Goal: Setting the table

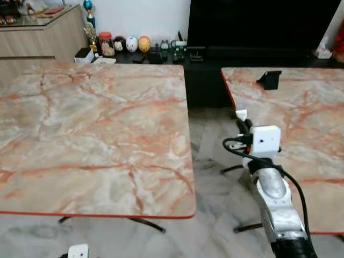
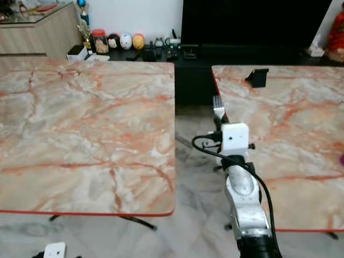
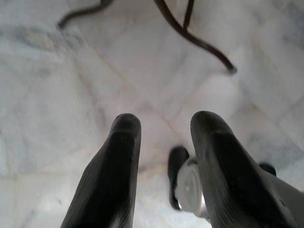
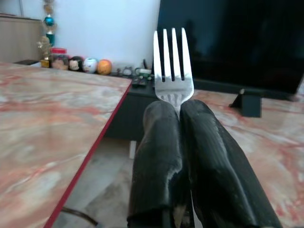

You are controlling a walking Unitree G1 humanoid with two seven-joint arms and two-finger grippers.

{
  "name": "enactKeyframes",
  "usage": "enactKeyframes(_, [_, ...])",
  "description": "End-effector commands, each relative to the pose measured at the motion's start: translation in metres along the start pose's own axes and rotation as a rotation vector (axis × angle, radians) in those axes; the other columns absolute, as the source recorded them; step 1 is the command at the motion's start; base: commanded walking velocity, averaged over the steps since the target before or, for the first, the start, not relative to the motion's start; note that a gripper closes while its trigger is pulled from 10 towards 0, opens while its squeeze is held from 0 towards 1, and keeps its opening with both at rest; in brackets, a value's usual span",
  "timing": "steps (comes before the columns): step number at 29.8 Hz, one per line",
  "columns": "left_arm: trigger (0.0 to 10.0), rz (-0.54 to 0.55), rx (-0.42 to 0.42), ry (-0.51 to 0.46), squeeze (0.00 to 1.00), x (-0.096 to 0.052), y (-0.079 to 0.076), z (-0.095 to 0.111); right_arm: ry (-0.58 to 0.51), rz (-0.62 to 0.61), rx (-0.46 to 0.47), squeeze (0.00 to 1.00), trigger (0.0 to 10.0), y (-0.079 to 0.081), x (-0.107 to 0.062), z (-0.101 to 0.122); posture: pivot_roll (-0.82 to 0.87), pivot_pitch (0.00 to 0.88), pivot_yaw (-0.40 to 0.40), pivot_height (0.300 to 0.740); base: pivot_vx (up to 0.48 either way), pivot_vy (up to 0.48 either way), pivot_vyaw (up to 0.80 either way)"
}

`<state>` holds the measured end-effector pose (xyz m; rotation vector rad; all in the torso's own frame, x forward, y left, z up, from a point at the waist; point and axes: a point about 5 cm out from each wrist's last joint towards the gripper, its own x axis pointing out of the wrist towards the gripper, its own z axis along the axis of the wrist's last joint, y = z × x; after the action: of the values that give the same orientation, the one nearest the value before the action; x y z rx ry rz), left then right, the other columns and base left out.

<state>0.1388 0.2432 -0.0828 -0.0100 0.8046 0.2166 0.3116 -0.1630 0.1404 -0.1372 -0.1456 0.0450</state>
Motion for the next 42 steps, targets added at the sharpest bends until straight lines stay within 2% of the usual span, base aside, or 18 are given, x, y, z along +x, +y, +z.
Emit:
enactKeyframes(1, [10.0,-0.001,0.001,0.020,0.00,-0.0007,0.0001,-0.0032,-0.027,0.005,-0.003,0.00,10.0,0.0001,0.0036,0.0075,-0.03,0.000,-0.015,0.724,0.000,-0.300,0.00])
enactKeyframes(42, [10.0,-0.010,0.009,0.024,0.00,-0.0004,0.0007,-0.0028,-0.061,-0.005,-0.004,0.00,10.0,-0.0010,0.0083,0.0168,-0.04,0.000,-0.014,0.724,0.000,-0.300,0.00])
